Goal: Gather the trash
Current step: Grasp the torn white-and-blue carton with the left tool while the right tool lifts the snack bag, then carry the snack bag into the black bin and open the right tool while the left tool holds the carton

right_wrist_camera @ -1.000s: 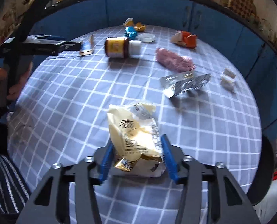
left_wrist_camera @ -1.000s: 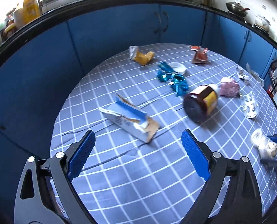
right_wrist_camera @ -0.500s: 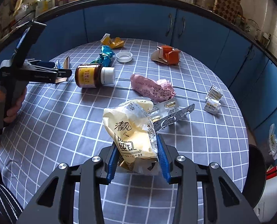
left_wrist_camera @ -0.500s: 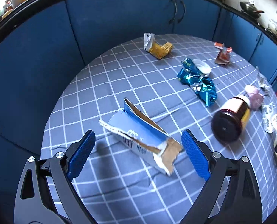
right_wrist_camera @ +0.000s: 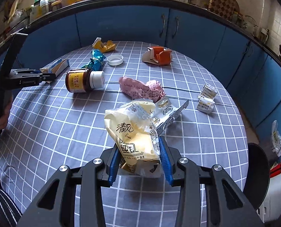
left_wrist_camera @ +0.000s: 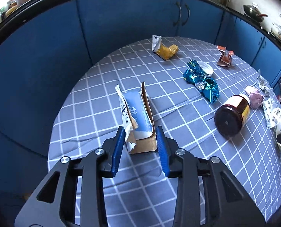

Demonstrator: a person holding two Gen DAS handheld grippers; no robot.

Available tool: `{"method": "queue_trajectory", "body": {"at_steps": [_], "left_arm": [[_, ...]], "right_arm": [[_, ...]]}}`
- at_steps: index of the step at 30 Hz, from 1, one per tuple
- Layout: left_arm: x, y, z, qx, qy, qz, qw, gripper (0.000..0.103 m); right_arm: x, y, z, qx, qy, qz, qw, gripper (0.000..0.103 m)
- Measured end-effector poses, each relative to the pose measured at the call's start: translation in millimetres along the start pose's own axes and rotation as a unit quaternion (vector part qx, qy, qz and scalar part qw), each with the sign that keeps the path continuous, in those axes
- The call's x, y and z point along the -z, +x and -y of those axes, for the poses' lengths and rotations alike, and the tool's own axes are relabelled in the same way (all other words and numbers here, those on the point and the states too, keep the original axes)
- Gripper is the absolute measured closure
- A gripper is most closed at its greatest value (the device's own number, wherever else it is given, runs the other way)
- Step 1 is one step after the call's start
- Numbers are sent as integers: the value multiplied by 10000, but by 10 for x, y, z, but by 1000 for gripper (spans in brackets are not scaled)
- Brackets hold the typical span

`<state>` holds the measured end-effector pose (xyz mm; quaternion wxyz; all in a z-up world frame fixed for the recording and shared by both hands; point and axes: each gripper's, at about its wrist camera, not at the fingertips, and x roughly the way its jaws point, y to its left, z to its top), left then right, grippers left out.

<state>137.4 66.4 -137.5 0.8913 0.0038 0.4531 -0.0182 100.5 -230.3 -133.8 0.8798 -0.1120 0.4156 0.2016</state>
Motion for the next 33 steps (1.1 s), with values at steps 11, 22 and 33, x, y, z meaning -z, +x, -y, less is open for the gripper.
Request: {"method": "queue_trajectory", "body": {"at_steps": [11, 22, 33], "left_arm": [[-9, -446, 336, 23, 439, 513, 9977, 68], [-36, -590, 885, 293, 1046, 707, 9916, 68], [-55, -678, 1597, 605, 1774, 817, 9789, 68]], "right_arm": [[73, -303, 129, 199, 78, 271, 9994, 65], [195, -503, 368, 493, 173, 399, 9978, 65], [296, -598, 579, 678, 285, 532, 9959, 65]]}}
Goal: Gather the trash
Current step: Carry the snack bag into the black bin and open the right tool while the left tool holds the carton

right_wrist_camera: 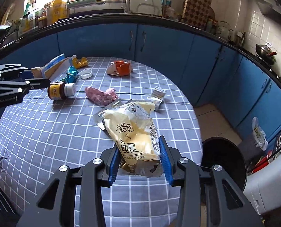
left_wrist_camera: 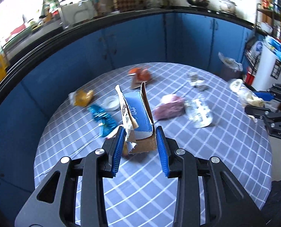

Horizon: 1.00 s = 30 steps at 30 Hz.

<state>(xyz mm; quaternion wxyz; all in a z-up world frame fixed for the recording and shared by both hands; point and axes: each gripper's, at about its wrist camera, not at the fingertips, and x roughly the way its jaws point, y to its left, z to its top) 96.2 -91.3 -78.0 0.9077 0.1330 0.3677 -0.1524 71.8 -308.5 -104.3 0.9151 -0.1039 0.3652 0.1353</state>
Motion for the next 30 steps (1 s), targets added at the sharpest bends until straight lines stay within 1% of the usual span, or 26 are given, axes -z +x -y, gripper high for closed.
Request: {"method": "queue_trajectory", "body": {"at_steps": [7, 13, 25, 30], "left_arm": [[-178, 85, 452, 307, 408, 28, 9987, 68], [-330, 147, 813, 504, 750, 69, 9959, 68], [-744, 397, 1593, 832, 1400, 140, 9865, 68], [-872, 530, 1895, 932, 1596, 125, 9827, 68]], "right_arm": [[56, -59, 171, 121, 60, 56, 9999, 65], [94, -80, 374, 321, 130, 99, 9994, 65], [231, -68, 899, 643, 393, 76, 9971, 65], [276, -64, 1143, 761, 525, 75, 9957, 64]]}}
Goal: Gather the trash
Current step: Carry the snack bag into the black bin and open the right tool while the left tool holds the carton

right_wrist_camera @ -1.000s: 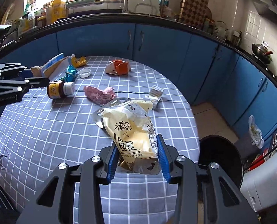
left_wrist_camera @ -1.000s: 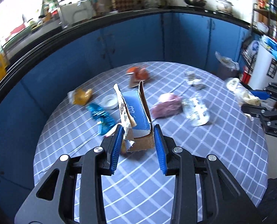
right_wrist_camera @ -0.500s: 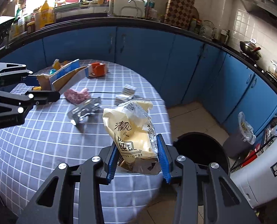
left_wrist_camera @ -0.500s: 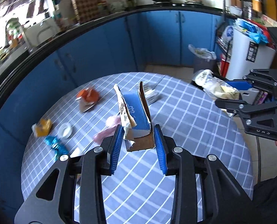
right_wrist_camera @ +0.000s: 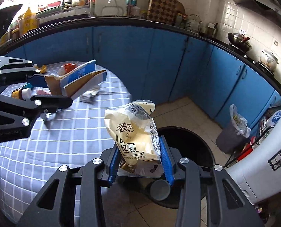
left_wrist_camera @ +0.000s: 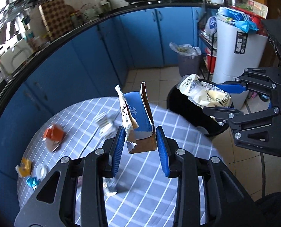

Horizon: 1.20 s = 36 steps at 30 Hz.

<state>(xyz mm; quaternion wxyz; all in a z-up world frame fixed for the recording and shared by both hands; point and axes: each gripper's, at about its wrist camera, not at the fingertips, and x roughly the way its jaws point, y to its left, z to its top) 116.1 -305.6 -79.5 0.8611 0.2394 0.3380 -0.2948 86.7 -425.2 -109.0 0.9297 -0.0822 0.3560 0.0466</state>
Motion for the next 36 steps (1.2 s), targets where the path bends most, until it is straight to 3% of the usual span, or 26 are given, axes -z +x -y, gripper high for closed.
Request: {"method": "queue_trajectory", "body": {"at_steps": [16, 20, 23, 36], "left_arm": [[-446, 379, 331, 105, 313, -52, 9994, 67], [-508, 408, 383, 126, 367, -33, 9992, 67], [-559, 440, 423, 151, 393, -23, 9991, 67], [-719, 503, 612, 277, 569, 29, 9980, 66]], "right_arm": [[-15, 116, 467, 179, 174, 141, 9996, 62], [-26, 140, 564, 175, 277, 169, 9993, 55], [-25, 137, 620, 210, 318, 218, 9990, 30], [77, 124, 764, 353, 513, 232, 9978, 28]]}}
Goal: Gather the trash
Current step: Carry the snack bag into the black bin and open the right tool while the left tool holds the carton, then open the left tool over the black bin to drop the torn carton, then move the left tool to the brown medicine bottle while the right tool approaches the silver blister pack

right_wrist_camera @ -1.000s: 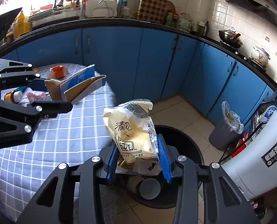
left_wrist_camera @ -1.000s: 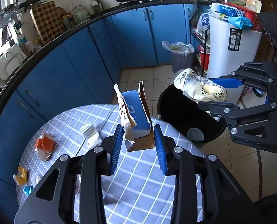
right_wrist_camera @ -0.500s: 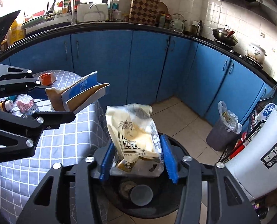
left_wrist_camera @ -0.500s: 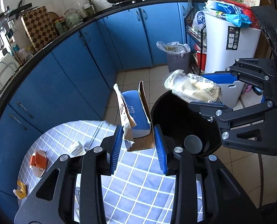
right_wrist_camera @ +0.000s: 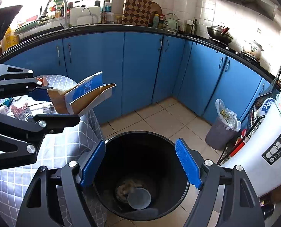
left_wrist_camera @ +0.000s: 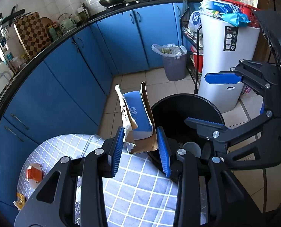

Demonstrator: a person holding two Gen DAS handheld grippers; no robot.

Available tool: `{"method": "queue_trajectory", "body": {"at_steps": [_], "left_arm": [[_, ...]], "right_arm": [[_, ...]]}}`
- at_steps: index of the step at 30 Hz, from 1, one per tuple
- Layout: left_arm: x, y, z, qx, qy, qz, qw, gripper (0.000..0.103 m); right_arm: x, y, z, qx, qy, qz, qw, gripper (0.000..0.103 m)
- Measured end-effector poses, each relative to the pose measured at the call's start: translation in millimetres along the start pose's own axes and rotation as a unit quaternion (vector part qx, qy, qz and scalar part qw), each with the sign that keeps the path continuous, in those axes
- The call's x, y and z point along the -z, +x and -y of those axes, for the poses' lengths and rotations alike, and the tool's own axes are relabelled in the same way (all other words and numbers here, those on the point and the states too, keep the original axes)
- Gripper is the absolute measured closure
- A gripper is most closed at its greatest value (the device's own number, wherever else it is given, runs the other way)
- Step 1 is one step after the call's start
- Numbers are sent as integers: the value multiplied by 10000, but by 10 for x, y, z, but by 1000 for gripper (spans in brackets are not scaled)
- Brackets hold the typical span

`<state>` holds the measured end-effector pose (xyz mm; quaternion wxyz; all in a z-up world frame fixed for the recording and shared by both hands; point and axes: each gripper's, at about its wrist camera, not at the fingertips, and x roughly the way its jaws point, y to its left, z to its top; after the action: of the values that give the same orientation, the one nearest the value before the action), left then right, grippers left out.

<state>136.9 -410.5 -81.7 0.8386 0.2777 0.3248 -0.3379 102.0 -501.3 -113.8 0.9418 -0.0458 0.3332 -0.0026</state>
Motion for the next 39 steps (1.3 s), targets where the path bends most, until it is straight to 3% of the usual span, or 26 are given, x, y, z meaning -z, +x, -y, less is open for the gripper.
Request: {"method": "queue_trajectory", "body": {"at_steps": [12, 13, 15, 17, 39], "left_arm": [[-189, 45, 170, 51, 215, 99, 9997, 63], [-196, 52, 179, 46, 218, 93, 9997, 58], [-202, 46, 185, -29, 191, 140, 9997, 34], [-197, 18, 163, -67, 169, 220, 9996, 26], [116, -285, -331, -454, -301, 265, 9982, 24]], "right_arm": [[91, -41, 185, 99, 199, 12, 9998, 28], [96, -41, 192, 96, 208, 9, 9997, 28], [104, -37, 196, 111, 200, -3, 9997, 28], [115, -35, 189, 113, 197, -11, 9997, 28], [-41, -242, -87, 114, -67, 103, 9999, 28]]}}
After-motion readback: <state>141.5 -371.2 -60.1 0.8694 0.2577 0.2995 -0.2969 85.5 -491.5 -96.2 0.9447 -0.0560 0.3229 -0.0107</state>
